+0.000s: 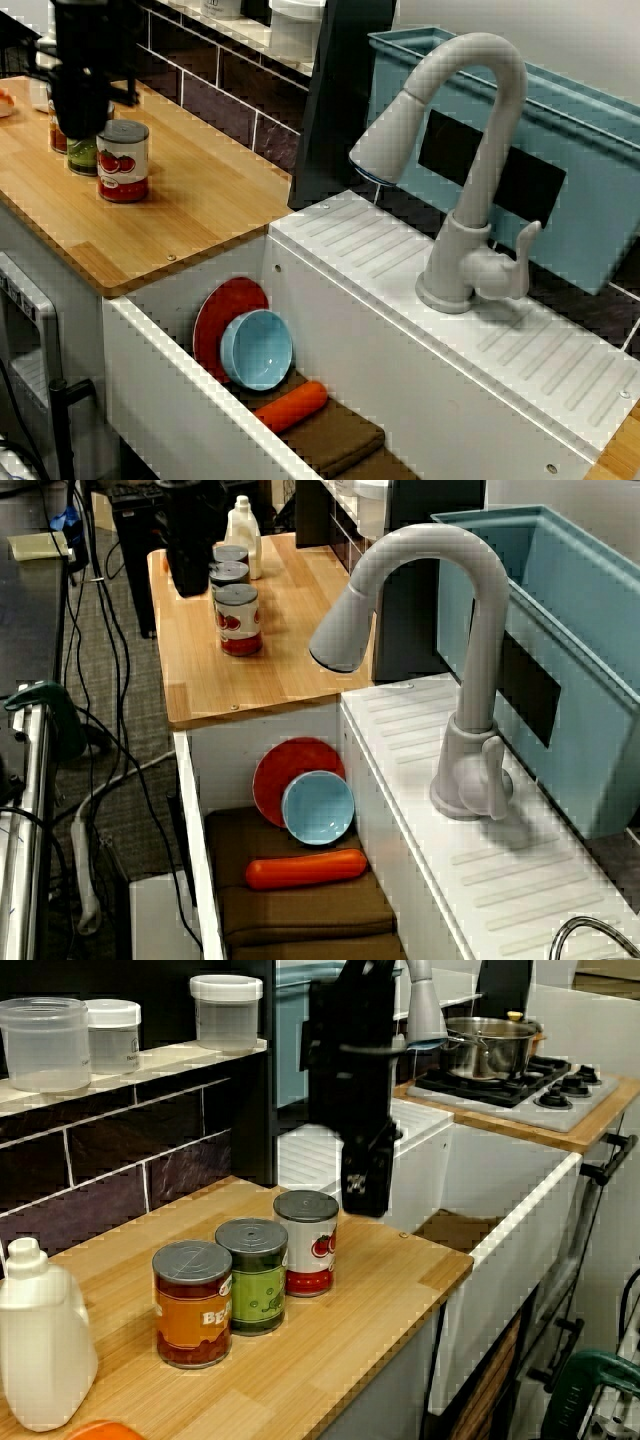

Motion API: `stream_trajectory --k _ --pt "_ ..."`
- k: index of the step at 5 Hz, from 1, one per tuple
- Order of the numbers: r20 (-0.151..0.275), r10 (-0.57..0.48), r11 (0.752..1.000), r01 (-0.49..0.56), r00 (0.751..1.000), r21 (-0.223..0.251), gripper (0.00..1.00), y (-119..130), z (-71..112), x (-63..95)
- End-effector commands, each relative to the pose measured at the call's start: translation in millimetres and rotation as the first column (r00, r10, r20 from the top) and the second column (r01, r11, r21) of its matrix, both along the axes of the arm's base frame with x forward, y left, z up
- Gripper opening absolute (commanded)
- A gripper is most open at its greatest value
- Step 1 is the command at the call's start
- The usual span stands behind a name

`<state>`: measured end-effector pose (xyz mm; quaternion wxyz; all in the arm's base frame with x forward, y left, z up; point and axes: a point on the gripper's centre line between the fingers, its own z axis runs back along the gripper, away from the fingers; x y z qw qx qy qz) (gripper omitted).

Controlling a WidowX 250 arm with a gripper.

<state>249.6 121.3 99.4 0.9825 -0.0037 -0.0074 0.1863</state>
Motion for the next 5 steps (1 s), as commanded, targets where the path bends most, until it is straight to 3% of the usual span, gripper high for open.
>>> stream_trajectory --k 1,2,3,5 --pt "0.068 0.036 0.997 -0.041 0.997 0.071 0.00 34.6 39.2 -27.9" --pt "0.067 0.048 0.997 -0.052 0.997 0.063 0.00 36.8 45.8 -29.6" --pt "0.061 0.063 0.997 -0.065 0.996 0.035 1.00 34.2 53.9 -25.4" --pt "0.047 0.156 0.987 -0.155 0.987 -0.035 1.00 28.0 73.4 -14.3"
